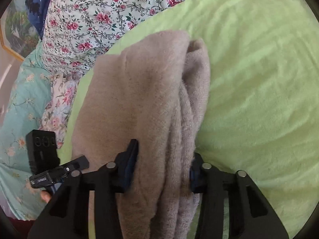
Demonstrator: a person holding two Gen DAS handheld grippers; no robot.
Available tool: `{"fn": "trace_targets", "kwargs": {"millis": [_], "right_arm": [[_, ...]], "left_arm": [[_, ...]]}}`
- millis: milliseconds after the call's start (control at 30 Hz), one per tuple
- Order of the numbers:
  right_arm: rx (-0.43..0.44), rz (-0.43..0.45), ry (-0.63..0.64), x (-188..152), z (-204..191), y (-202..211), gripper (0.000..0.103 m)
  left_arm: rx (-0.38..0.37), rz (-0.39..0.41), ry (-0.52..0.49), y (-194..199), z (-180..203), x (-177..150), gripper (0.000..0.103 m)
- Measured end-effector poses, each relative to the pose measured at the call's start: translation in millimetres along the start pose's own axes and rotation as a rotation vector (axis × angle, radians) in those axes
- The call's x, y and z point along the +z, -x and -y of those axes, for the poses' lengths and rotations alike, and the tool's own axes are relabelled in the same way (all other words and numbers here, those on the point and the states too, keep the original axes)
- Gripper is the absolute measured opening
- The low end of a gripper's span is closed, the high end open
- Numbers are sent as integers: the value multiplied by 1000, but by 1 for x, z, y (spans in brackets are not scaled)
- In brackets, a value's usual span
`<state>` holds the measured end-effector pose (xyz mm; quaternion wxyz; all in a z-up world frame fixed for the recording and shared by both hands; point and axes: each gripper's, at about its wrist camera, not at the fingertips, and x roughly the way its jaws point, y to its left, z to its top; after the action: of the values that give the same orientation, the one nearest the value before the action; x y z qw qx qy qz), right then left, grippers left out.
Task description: Fold small clothes
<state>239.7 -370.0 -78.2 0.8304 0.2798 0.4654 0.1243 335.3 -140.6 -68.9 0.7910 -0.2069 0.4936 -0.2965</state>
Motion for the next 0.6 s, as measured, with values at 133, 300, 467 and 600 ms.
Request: {"fn": "trace_targets", "kwargs": {"millis": [133, 300, 467, 600], "right_arm": [[1, 42, 9, -7, -15, 15, 32], [38, 61, 54, -30, -56, 28, 31], [115, 57, 91, -63, -103, 15, 31], [162, 28, 136, -90, -146, -11, 31]], "left_arm": [[4, 10, -27, 8, 7, -1, 55], [9, 54, -63, 47, 15, -12, 52], [47, 122, -108, 117, 11, -42, 52], [102, 168, -99, 169, -6, -73, 51]]}}
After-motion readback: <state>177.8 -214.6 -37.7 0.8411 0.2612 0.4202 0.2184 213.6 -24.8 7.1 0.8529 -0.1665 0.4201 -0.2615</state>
